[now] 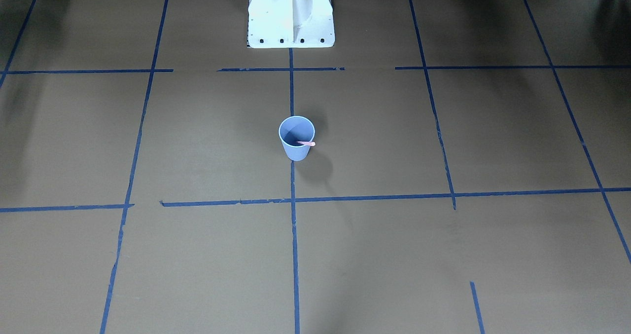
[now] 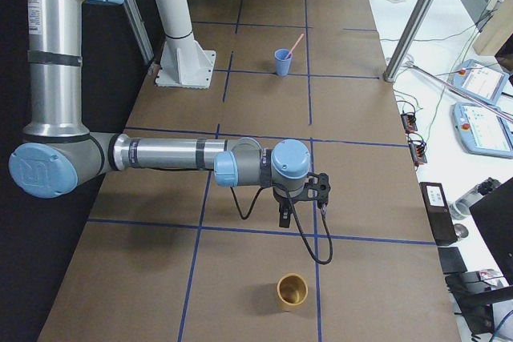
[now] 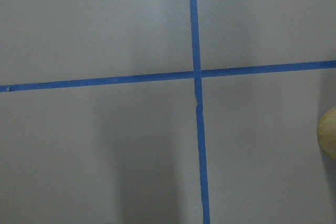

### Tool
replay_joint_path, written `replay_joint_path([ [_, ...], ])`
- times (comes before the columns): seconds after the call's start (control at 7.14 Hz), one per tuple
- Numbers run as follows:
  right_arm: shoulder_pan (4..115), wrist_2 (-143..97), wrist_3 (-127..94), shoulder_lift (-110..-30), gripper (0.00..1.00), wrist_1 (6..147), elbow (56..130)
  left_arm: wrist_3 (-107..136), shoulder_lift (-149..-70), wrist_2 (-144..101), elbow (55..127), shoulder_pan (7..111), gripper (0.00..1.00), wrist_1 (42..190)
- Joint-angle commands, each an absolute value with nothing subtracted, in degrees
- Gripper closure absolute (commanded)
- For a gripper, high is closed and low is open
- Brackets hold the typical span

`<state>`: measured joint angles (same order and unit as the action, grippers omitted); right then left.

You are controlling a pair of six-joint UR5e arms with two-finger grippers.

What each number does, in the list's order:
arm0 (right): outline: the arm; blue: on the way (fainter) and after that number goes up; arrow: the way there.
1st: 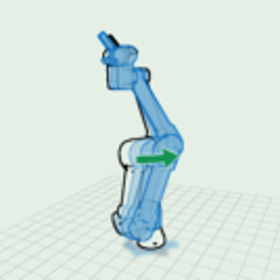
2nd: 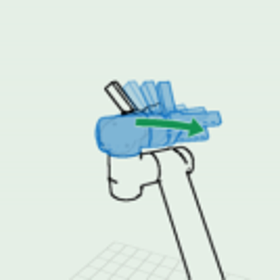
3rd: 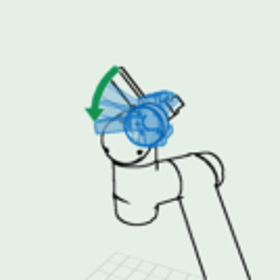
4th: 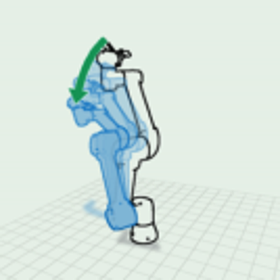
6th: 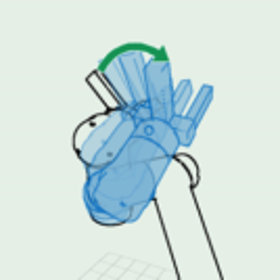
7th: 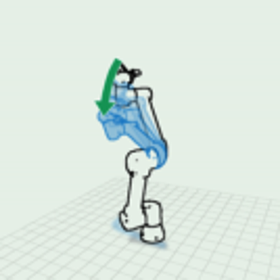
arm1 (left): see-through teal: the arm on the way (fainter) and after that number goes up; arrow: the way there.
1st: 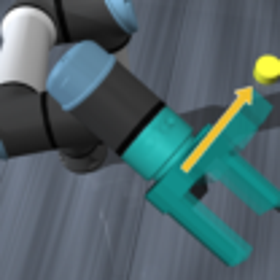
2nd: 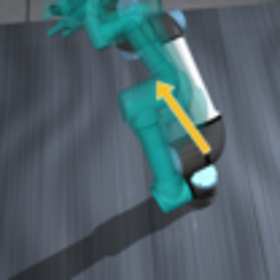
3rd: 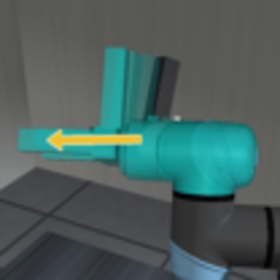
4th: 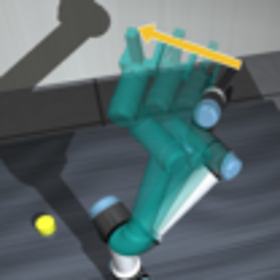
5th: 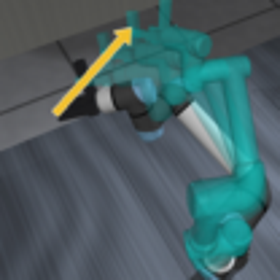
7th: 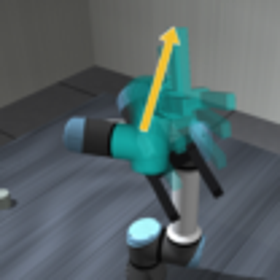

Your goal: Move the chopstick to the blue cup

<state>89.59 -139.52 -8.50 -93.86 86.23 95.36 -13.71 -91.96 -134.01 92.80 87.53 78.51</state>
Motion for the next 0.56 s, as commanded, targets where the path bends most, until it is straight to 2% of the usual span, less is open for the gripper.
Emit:
replay_joint_path([
  [0.0, 89.6, -139.3, -8.4, -93.8, 0.00, 86.2, 95.2, -13.7, -90.4, -134.1, 91.8, 89.4, 0.00, 81.1],
  [0.42, 89.6, -139.2, -8.4, -93.5, 0.00, 85.9, 95.2, -13.0, -88.3, -136.9, 89.8, 90.3, 0.00, 84.5],
])
